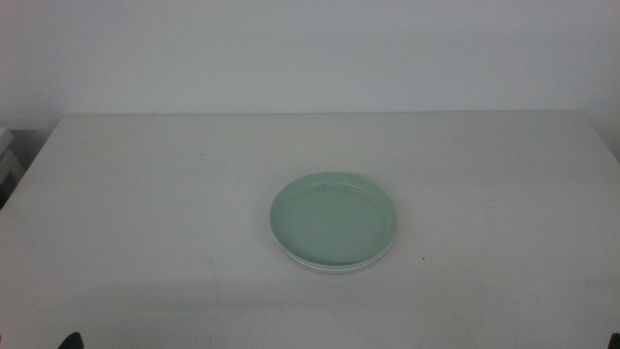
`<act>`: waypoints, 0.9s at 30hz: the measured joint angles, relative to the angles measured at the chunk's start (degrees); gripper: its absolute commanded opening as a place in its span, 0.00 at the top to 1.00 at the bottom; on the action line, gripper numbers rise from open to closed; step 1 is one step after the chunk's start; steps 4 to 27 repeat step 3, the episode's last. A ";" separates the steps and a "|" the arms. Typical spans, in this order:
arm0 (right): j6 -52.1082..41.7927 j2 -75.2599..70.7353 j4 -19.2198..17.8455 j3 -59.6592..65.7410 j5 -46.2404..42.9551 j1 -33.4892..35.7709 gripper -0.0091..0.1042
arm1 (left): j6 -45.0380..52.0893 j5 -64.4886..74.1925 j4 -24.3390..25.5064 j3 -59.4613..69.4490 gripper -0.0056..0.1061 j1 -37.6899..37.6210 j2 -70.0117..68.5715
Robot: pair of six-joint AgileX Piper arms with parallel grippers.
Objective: Stack the three bowls on top of each other.
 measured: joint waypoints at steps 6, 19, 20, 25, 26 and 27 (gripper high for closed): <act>0.00 0.00 -0.38 0.00 0.00 0.00 0.45 | 0.00 0.13 0.04 0.00 0.01 0.00 0.00; 0.00 0.00 -0.38 0.00 0.00 0.00 0.45 | 0.00 0.13 0.04 0.00 0.01 0.00 0.00; 0.00 0.00 -0.38 0.00 0.00 0.00 0.45 | 0.00 0.13 0.04 0.00 0.01 0.00 0.00; 0.00 0.00 -0.38 0.00 0.00 0.00 0.45 | 0.00 0.13 0.04 0.00 0.01 0.00 0.00; 0.00 0.00 -0.38 0.00 0.00 0.00 0.45 | 0.00 0.13 0.04 0.00 0.01 0.00 0.00; 0.00 0.00 -0.38 0.00 0.00 0.00 0.45 | 0.00 0.13 0.04 0.00 0.01 0.00 0.00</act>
